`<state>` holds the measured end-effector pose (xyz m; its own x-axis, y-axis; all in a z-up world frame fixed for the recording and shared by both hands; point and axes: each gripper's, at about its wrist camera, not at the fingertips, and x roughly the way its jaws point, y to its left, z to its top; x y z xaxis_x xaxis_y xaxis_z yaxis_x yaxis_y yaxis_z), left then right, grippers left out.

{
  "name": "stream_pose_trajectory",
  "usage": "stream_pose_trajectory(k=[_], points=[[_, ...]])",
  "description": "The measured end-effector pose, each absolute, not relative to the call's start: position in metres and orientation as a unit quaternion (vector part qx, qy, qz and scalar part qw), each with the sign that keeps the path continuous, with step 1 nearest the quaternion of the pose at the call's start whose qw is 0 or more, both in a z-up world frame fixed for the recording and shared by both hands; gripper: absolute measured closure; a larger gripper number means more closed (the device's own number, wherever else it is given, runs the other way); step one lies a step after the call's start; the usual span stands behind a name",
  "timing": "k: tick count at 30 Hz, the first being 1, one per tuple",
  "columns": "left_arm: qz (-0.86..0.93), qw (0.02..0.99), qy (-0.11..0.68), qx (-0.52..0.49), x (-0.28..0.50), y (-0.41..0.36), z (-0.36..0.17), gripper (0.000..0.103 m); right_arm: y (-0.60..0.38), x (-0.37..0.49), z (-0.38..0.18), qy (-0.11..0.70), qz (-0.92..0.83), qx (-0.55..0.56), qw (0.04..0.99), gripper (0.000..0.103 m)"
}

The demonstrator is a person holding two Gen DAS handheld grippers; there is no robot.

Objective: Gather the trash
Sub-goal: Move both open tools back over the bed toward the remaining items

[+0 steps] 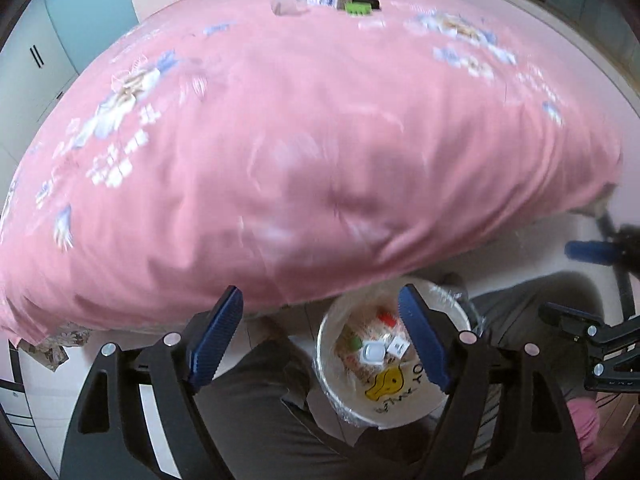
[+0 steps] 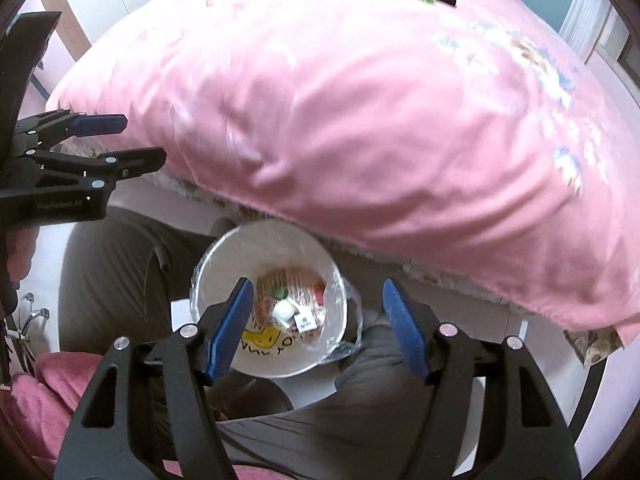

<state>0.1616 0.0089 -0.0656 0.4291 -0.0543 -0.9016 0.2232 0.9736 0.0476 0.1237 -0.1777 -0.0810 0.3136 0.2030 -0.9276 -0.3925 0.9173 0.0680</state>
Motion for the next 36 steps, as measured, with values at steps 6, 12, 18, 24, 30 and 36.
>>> stream_pose_trajectory(k=[6,12,18,24,30,36], points=[[-0.084,0.855,0.504,0.084,0.181,0.005,-0.036,0.021,-0.181,0.146,-0.044,0.522,0.185,-0.098,0.827,0.035],[-0.075,0.868,0.484,0.084,0.213,0.005,-0.009,0.021,-0.187,0.175,-0.01,0.491,0.176,-0.103,0.847,0.036],[-0.07,0.878,0.468,0.07,0.255,0.009,0.018,0.02,-0.192,0.21,0.013,0.473,0.163,-0.102,0.86,0.032],[-0.057,0.891,0.444,0.069,0.297,0.011,0.043,0.015,-0.191,0.248,0.037,0.453,0.156,-0.104,0.872,0.03],[-0.05,0.897,0.431,0.085,0.342,0.008,0.055,0.011,-0.196,0.289,0.051,0.441,0.152,-0.097,0.879,0.028],[-0.055,0.899,0.426,0.082,0.387,0.004,0.056,0.011,-0.199,0.329,0.054,0.437,0.151,-0.1,0.881,0.028]])
